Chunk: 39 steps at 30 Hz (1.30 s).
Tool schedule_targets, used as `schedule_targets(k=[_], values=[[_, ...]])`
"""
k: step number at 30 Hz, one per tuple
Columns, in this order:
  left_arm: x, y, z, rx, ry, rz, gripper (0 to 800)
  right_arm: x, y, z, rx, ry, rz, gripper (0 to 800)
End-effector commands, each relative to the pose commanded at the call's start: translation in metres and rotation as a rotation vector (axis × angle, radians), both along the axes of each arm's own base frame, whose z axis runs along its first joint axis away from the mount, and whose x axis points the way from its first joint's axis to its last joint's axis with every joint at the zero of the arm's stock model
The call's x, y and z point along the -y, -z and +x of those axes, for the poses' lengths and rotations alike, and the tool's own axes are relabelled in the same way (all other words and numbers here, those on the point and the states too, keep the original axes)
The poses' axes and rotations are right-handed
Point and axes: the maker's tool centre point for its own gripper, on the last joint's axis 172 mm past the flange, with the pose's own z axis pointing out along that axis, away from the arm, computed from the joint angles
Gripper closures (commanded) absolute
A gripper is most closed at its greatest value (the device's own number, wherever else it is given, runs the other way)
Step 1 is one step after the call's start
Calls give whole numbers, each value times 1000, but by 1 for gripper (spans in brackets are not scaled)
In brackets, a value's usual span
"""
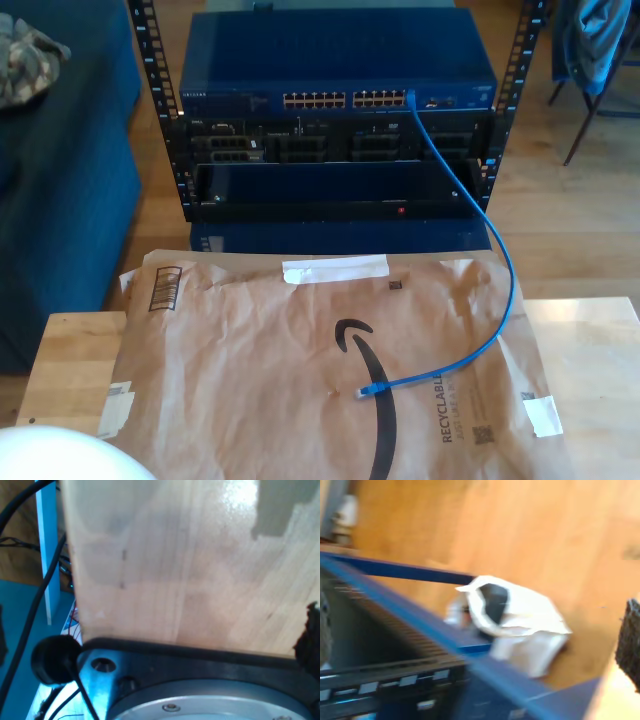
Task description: Grab the cable and plug it in
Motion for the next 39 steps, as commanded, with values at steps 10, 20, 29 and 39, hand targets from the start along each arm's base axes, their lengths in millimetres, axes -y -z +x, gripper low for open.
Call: schedule_targets(k=[10,20,29,39], values=[[0,0,0,0,0,0,0,86,39,-113,-367,-45,9,3],[0,0,0,0,0,-2,0,97,28,-225,-604,-9,213,3],[0,0,0,0,0,-2,0,58,47,-344,-707,29,449,2],[0,0,0,0,0,-2,0,13,92,-406,-701,78,576,2]])
